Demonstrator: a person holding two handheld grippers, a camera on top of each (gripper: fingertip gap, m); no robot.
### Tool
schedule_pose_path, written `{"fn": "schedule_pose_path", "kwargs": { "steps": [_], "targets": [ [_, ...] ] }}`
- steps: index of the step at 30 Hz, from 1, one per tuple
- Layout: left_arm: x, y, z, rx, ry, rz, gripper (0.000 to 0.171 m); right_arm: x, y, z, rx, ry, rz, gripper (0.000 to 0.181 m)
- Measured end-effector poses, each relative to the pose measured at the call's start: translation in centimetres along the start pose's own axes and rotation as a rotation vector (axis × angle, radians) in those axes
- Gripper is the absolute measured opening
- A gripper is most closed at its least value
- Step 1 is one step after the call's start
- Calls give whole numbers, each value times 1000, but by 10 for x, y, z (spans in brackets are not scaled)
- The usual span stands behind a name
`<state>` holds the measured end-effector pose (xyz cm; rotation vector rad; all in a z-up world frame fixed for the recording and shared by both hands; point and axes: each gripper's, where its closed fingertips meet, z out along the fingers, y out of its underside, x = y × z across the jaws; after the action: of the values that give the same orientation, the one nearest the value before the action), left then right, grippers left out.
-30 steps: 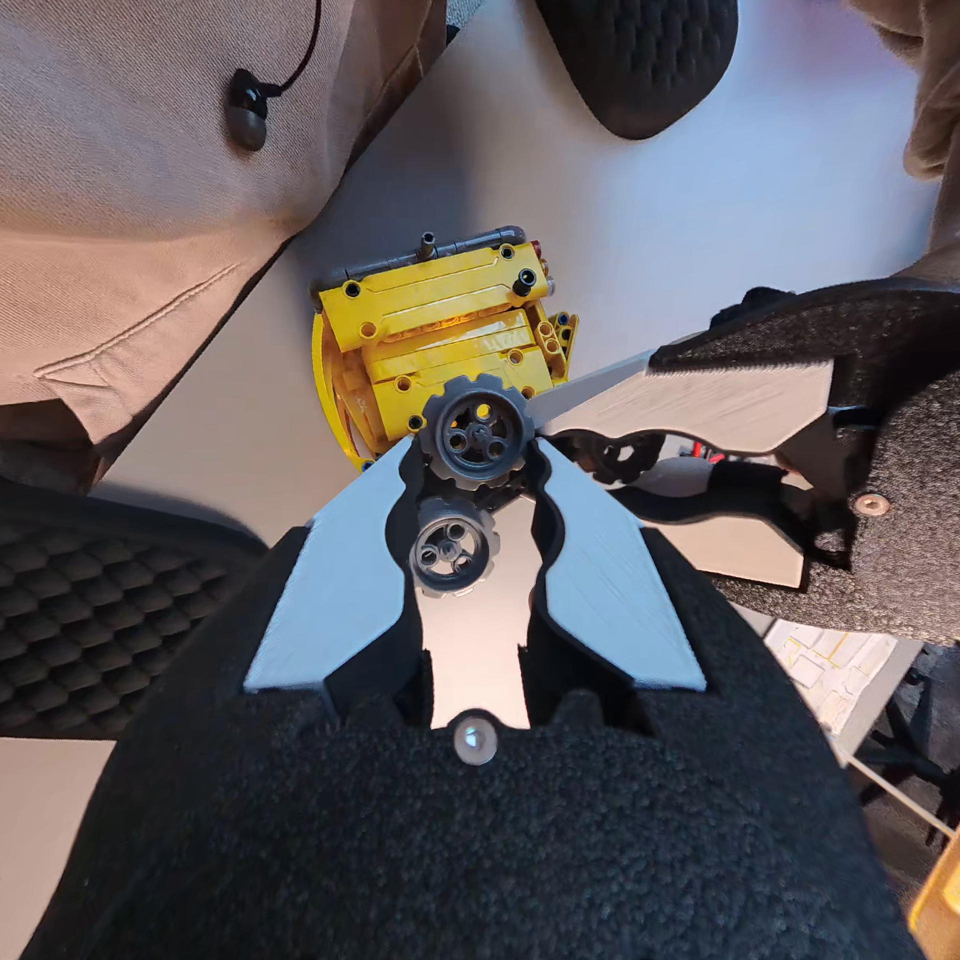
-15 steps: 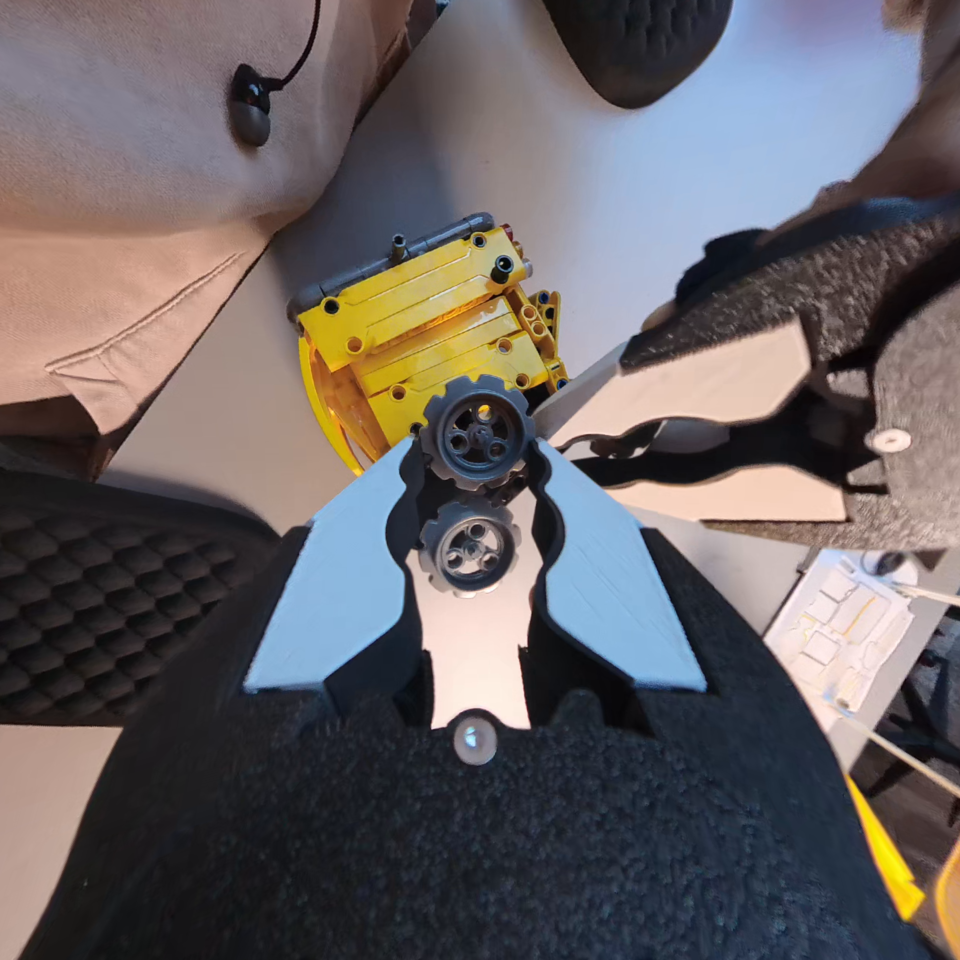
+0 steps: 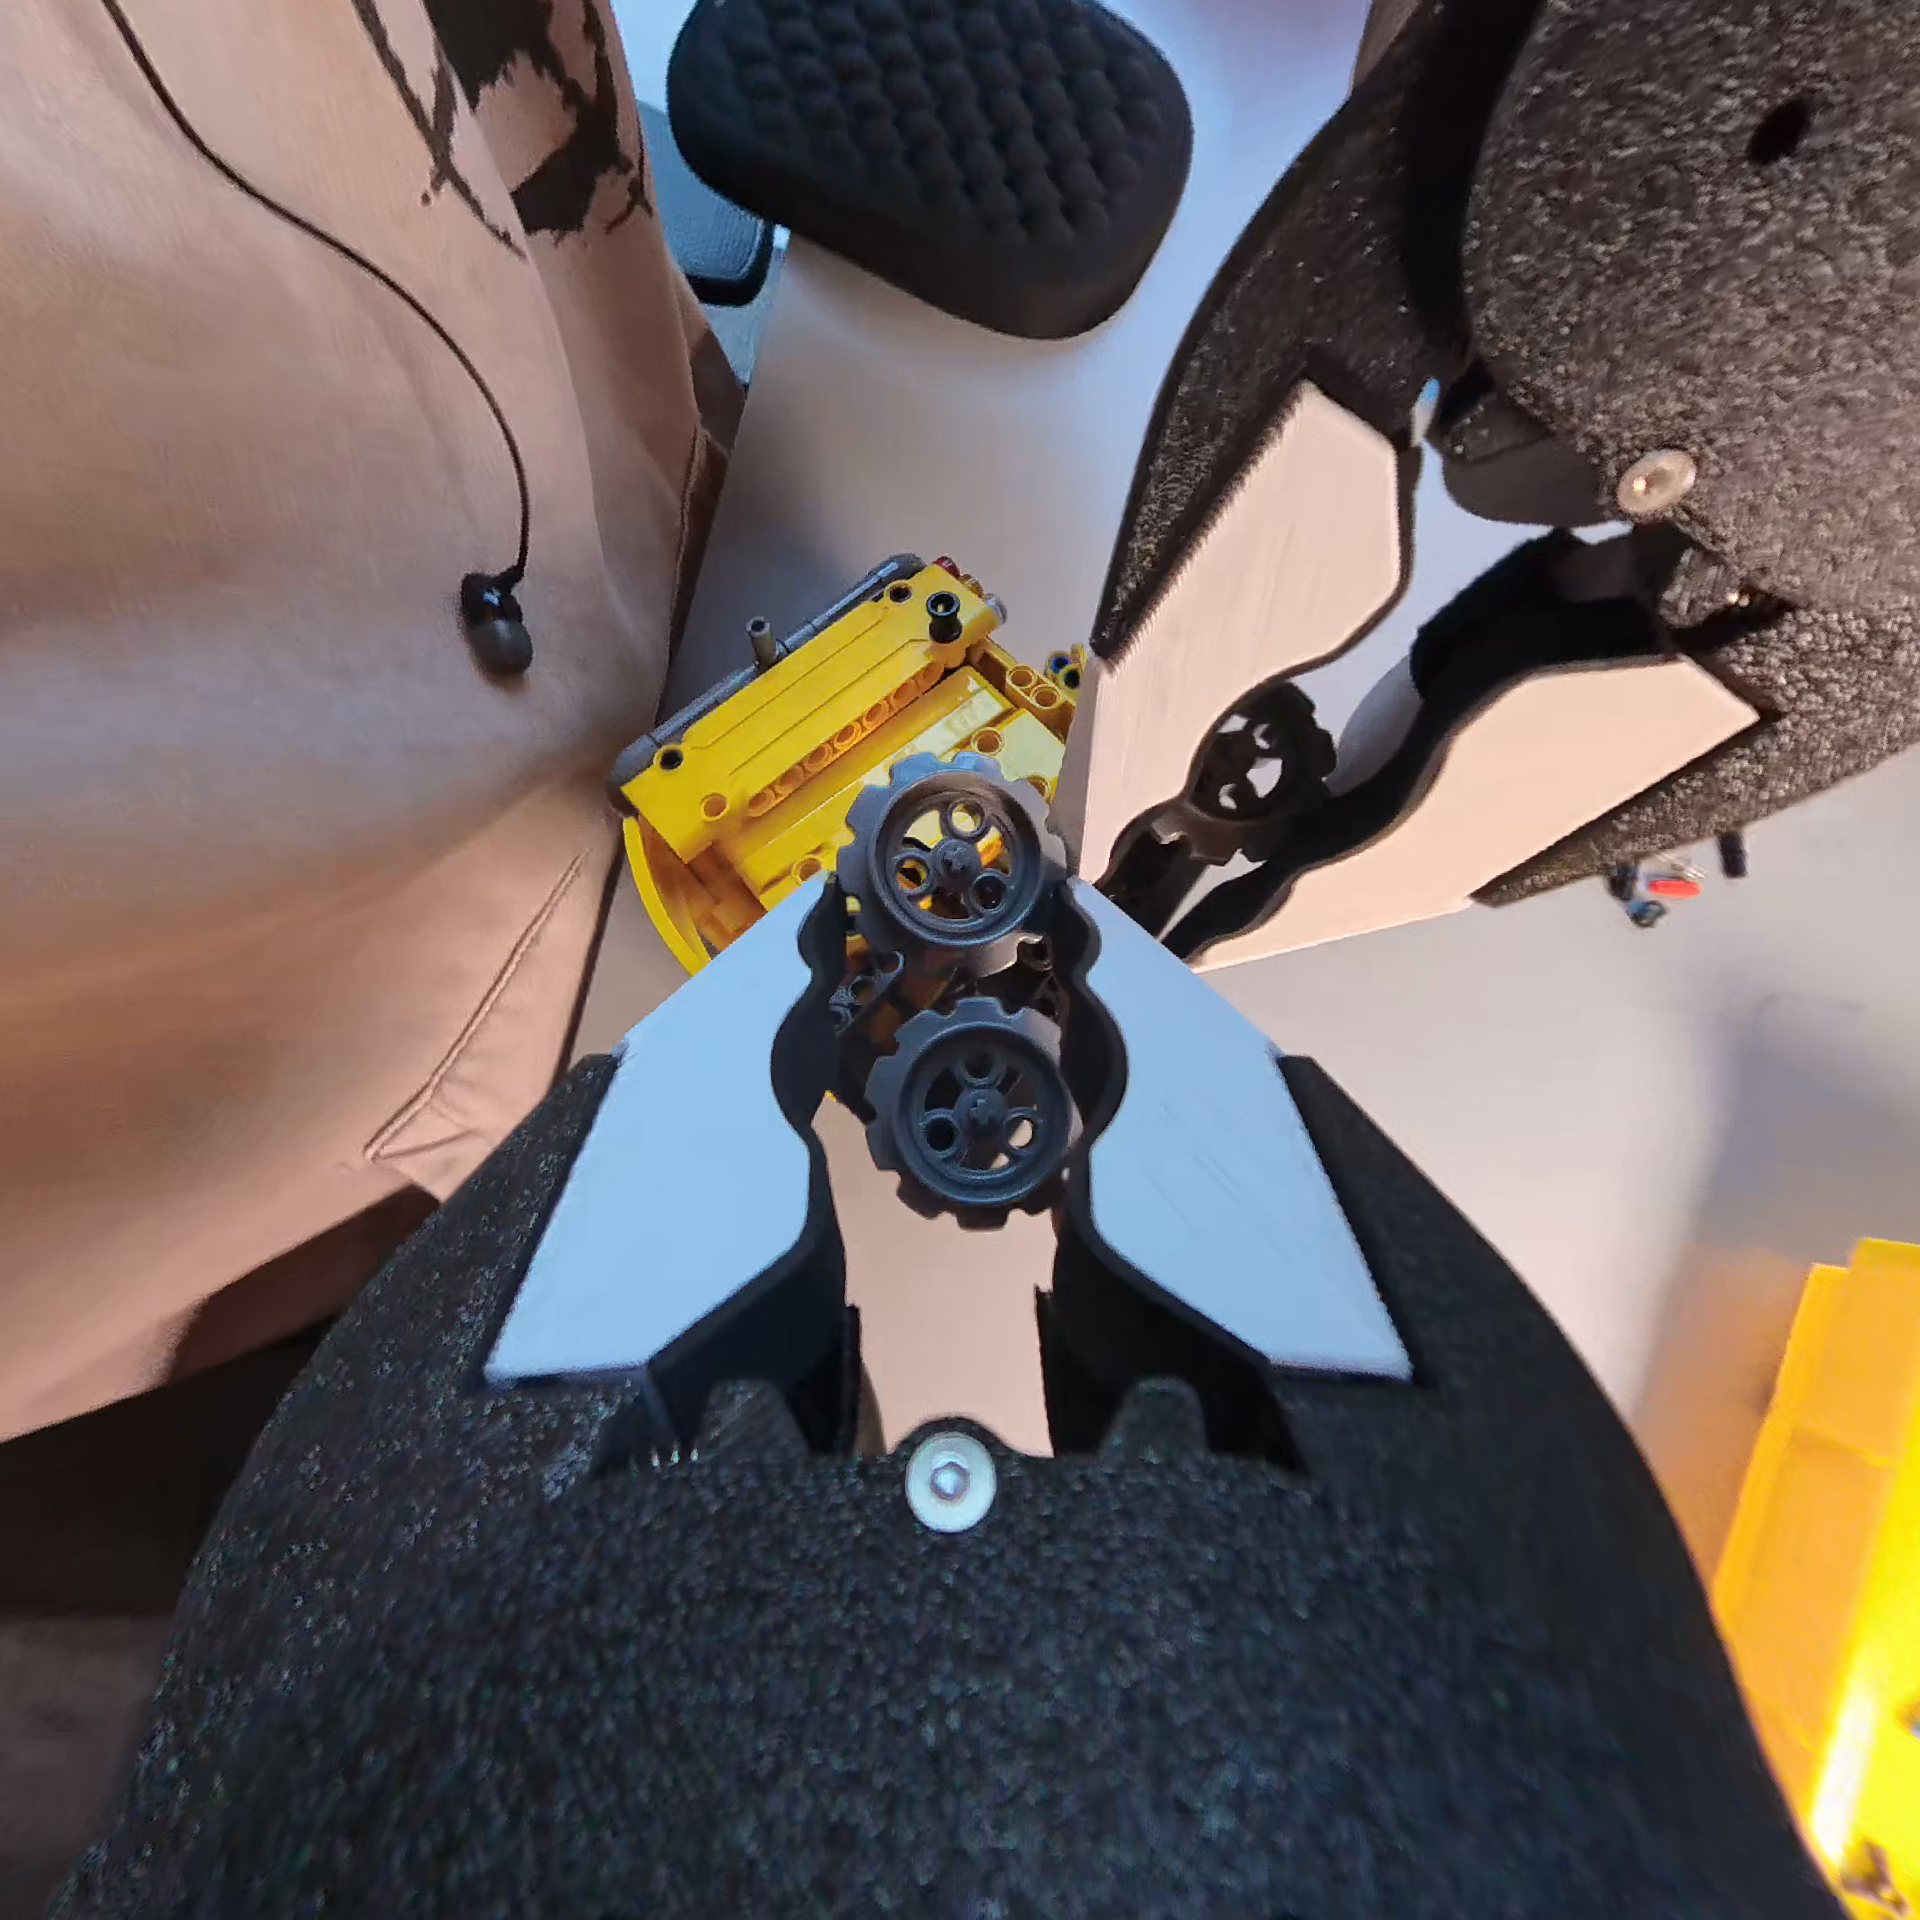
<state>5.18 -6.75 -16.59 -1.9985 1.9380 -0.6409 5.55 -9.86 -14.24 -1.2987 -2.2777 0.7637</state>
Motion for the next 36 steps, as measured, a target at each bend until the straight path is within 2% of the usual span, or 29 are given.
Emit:
{"fn": "schedule_pose_path", "kwargs": {
  "steps": [1, 7, 11, 15, 19, 20, 21, 22, 23, 24, 26, 29, 33, 35, 36],
  "targets": [
    [0, 1, 0, -3, -7, -4, 22, 0, -1, 0, 11, 11, 5, 36],
    [25, 11, -3, 16, 45, -71, 23, -14, -26, 7, 123, 18, -21, 34],
    [41, 16, -5, 63, 89, -111, 23, -21, -42, 11, 260, -21, 60, 34],
    [73, 18, -4, 102, 228, -140, 24, -39, -64, 15, 416, -88, 154, 32],
    [80, 19, -3, 138, 253, -164, 24, -42, -75, 16, 539, -103, 268, 32],
    [80, 13, 1, 162, 247, -175, 24, -32, -105, -13, 774, -119, 348, 28],
    [81, 6, 5, 169, 233, -147, 24, -24, -129, -41, 913, -183, 391, 31],
    [80, 3, 7, 147, 215, -114, 23, -23, -148, -59, 934, -105, 235, 30],
    [78, 2, 7, 127, 202, -94, 24, -28, -149, -47, 761, 41, -1, 32],
    [75, 4, 6, 119, 198, -103, 24, -34, -147, -41, 705, 35, -37, 33],
    [71, 9, 2, 120, 188, -126, 24, -23, -135, -49, 740, -41, 115, 33],
    [64, 16, -4, 154, 182, -169, 23, -6, -122, -60, 734, 68, 104, 34],
    [40, 27, -15, 185, 86, -224, 23, 21, -99, -68, 823, 65, 271, 35],
    [22, 27, -27, 265, 46, -294, 20, 31, -87, -68, 871, 32, 367, 35],
    [15, 25, -36, 324, 38, -319, 12, 37, -81, -68, 897, 24, 404, 35]
  ]
}}
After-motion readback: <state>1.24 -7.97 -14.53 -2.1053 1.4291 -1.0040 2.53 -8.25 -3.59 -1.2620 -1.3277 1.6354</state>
